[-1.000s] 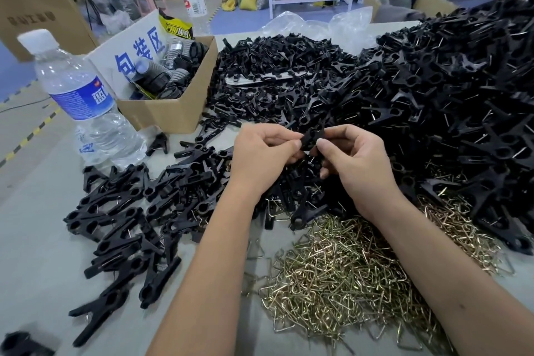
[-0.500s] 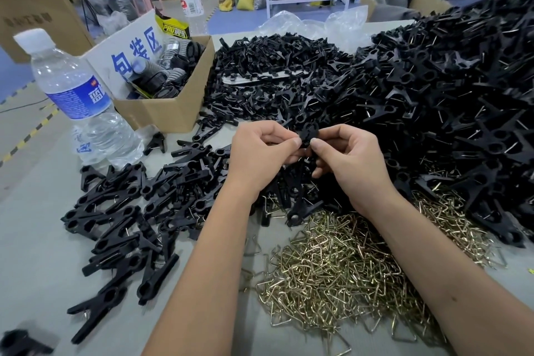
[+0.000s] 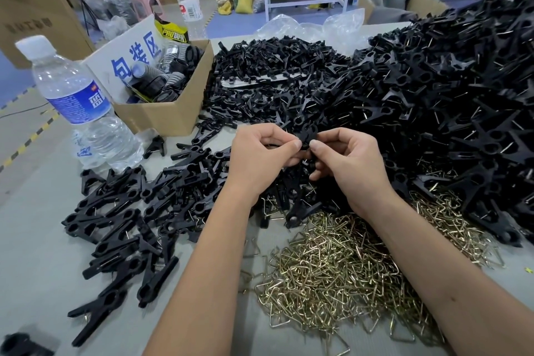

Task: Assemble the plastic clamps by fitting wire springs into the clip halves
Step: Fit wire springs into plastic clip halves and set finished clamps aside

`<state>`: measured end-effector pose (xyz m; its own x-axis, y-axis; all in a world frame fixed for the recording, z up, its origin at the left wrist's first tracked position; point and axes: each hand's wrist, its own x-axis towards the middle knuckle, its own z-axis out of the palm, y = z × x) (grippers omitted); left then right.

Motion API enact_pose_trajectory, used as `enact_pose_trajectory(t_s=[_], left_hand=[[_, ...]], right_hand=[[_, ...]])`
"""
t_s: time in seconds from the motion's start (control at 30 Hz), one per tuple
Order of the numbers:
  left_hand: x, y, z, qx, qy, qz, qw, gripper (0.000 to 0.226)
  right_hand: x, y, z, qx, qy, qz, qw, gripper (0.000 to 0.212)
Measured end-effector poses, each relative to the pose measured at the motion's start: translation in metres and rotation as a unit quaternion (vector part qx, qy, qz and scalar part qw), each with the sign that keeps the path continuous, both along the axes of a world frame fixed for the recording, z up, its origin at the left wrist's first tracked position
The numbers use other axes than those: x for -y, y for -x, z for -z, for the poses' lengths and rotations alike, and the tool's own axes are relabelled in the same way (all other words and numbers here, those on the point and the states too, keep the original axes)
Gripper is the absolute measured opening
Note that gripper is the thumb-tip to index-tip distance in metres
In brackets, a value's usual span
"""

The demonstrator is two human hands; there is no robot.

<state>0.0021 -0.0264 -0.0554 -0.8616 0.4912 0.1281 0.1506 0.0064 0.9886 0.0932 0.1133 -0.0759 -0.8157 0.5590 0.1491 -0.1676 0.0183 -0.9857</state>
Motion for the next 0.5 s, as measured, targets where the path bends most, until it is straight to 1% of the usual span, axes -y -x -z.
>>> enact_pose_trajectory(t_s=[0.23,0.5], left_hand=[[0.0024,0.0031,0.0003,-0.025,0.016,0.013,0.999,0.007],[0.0020,0.0039,0.0011,-0.007,-0.004,0.000,1.000,0.008]], right_hand=[[-0.0016,-0.0008,0.0007,-0.007,-0.010,-0.018,1.000,0.002],[-0.0019,-0.0012,0.0019,-0.013,-0.001,0.001,1.000,0.002]])
